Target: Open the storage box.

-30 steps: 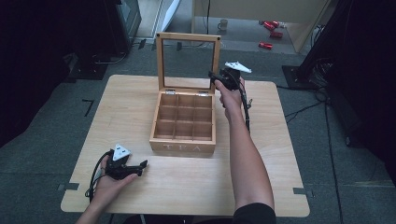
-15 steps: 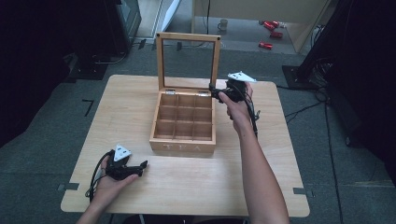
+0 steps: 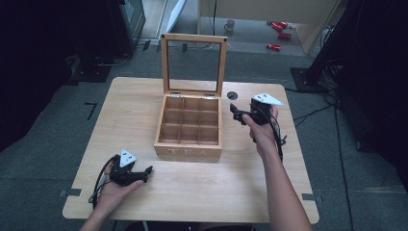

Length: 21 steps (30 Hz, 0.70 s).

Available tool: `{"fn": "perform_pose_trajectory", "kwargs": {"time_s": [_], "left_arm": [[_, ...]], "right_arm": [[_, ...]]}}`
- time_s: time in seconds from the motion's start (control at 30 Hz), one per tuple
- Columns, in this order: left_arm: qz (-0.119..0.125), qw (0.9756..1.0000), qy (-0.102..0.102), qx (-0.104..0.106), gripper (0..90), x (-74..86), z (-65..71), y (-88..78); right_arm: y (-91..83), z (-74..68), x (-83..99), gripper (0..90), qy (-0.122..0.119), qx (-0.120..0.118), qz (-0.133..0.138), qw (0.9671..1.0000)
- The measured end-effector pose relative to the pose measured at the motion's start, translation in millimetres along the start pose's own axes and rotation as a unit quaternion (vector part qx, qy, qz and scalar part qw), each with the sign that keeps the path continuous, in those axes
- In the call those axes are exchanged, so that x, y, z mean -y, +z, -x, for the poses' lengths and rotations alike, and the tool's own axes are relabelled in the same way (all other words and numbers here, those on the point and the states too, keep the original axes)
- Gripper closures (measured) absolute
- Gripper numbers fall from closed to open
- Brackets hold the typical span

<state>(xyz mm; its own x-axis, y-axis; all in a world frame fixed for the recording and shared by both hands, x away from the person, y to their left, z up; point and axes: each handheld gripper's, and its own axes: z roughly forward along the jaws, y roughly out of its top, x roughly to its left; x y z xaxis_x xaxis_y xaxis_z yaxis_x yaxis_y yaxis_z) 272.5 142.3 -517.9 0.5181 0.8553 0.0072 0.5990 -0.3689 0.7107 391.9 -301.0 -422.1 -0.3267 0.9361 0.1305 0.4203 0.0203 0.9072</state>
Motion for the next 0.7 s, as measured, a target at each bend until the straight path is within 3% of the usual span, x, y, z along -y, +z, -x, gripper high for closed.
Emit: {"fn": "perform_pose_trajectory", "kwargs": {"time_s": [0.17, 0.3, 0.37, 0.7], "left_arm": [[0.0, 1.0, 0.0, 0.0, 16.7, 0.0, 0.0, 0.0], [0.0, 1.0, 0.0, 0.0, 16.7, 0.0, 0.0, 0.0], [0.0, 1.0, 0.0, 0.0, 16.7, 0.0, 0.0, 0.0], [0.0, 1.0, 0.001, 0.0, 16.7, 0.0, -0.1, -0.1]], "right_arm": [[-17.2, 1.7, 20.1, 8.1, -0.017, 0.006, -0.013, 0.9997], [-30.4, 2.5, 35.2, 8.1, -0.005, 0.002, -0.016, 0.9999], [-36.3, 2.8, 42.3, 8.1, -0.01, 0.008, -0.02, 0.9997], [-68.6, 20.6, 70.9, 8.1, 0.006, 0.026, -0.03, 0.9992]]}}
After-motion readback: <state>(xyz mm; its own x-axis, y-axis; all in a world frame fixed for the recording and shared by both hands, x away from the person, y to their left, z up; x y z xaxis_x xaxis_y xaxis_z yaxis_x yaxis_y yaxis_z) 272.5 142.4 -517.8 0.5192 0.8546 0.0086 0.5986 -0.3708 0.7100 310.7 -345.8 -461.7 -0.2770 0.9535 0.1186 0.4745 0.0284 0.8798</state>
